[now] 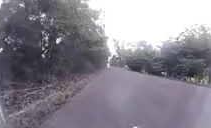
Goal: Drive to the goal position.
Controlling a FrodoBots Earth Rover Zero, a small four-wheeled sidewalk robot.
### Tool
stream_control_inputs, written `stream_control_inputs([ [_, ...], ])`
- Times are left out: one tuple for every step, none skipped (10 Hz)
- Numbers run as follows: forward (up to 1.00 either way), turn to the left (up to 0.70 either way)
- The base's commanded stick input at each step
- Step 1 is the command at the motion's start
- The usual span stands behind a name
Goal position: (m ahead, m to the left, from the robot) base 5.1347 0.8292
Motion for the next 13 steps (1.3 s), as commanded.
stream_control_inputs([
  [0.70, -0.02],
  [0.70, -0.02],
  [0.70, -0.01],
  [0.70, 0.00],
  [0.70, 0.00],
  [0.70, 0.00],
  [0.70, 0.00],
  [0.70, 0.00],
  [0.70, 0.00],
  [0.70, 0.00],
  [0.70, 0.00],
  [0.70, -0.07],
  [0.70, -0.25],
])
